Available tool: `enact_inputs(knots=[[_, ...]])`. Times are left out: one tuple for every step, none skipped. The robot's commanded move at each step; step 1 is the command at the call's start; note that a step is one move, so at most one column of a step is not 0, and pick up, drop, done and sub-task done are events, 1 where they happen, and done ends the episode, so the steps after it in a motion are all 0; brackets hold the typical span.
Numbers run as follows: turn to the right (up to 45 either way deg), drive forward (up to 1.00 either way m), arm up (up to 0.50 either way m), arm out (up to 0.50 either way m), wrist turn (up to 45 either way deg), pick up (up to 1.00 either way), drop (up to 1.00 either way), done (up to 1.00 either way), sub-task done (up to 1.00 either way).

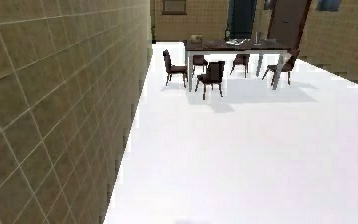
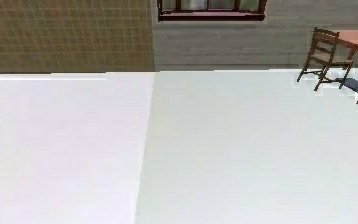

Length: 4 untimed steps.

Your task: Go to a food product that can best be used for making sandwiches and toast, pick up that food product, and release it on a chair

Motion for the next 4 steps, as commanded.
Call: enact_inputs(knots=[[0.0,1.00,0.00,0.00,0.0,0.00,0.00,0.00,0.00],[0.0,1.00,0.00,0.00,0.0,0.00,0.00,0.00,0.00],[0.0,0.70,0.00,0.00,0.0,0.00,0.00,0.00,0.00],[-45.0,0.00,0.00,0.00,0.0,0.00,0.00,0.00,0.00]])
